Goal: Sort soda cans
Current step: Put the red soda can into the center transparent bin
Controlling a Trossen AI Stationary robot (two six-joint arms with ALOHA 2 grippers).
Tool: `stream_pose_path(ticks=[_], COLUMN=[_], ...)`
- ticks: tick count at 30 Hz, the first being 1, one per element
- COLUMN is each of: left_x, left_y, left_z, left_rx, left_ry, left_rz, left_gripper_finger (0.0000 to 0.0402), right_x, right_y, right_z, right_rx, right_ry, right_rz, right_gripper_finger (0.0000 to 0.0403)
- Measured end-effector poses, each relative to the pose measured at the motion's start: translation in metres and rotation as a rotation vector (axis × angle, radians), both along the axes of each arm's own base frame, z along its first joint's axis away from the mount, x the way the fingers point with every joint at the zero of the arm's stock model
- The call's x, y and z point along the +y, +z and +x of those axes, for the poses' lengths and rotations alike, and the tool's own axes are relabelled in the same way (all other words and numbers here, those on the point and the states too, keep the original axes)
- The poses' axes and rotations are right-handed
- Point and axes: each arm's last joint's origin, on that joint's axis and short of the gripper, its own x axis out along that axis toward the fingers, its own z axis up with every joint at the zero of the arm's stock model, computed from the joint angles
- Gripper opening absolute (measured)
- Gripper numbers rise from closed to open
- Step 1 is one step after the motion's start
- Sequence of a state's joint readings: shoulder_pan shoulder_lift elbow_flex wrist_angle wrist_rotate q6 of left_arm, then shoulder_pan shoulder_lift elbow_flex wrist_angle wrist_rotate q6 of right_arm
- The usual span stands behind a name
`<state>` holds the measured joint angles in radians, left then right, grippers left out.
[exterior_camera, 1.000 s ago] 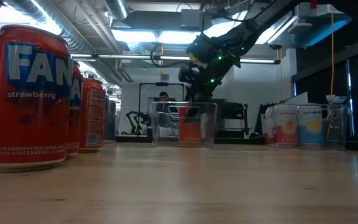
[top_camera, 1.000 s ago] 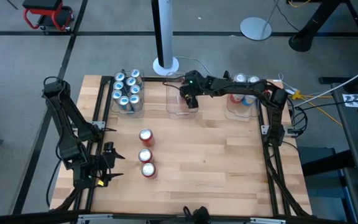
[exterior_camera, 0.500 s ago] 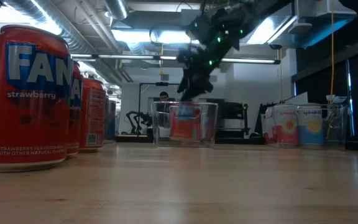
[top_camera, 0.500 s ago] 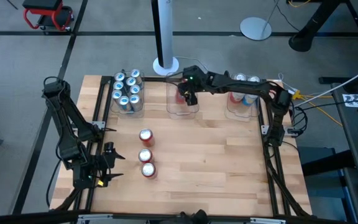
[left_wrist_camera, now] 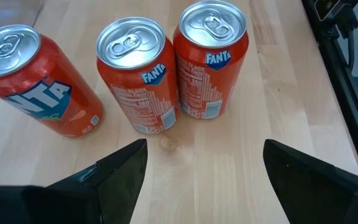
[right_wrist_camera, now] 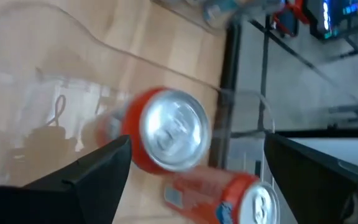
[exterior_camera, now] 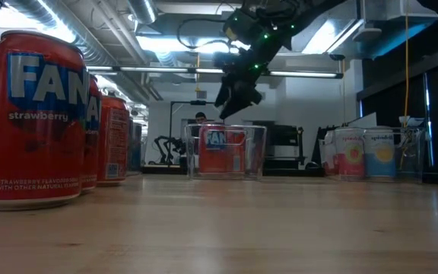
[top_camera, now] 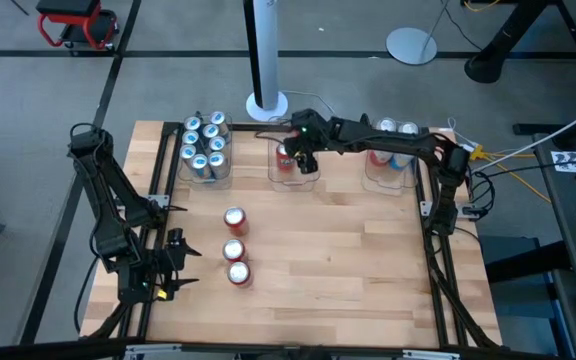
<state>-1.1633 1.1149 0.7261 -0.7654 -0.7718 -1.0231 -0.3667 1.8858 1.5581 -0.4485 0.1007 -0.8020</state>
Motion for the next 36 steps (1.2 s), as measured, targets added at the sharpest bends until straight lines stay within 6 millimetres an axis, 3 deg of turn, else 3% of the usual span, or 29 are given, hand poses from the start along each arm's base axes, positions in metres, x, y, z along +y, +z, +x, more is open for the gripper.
stream_pose_path(ticks=[11, 16, 21, 28, 36], left_x=[0.0, 0.0, 0.0, 0.0, 0.0], left_y=[0.0, 0.0, 0.0, 0.0, 0.0], left_z=[0.0, 0.0, 0.0, 0.0, 0.0], left_rx=[0.0, -0.002, -0.005, -0.005, -0.006], left_ry=[0.0, 0.001, 0.002, 0.002, 0.002], left_rz=[0.0, 0.001, 0.003, 0.003, 0.003], left_gripper_finger=[0.0308, 0.0308, 0.0308, 0.0308, 0.0308], right_x=[0.05, 0.063, 0.077, 0.132, 0.214], right_y=[0.014, 0.009, 0.01, 0.017, 0.027], right_z=[0.005, 0.005, 0.01, 0.025, 0.033], right_rx=[0.074, 0.186, 0.165, -0.02, -0.217], right_ry=[0.192, 0.214, 0.258, 0.502, 0.685], right_rz=[-0.152, -0.247, -0.26, -0.171, -0.135], right_gripper_finger=[0.0358, 0.0299, 0.0227, 0.0189, 0.0213])
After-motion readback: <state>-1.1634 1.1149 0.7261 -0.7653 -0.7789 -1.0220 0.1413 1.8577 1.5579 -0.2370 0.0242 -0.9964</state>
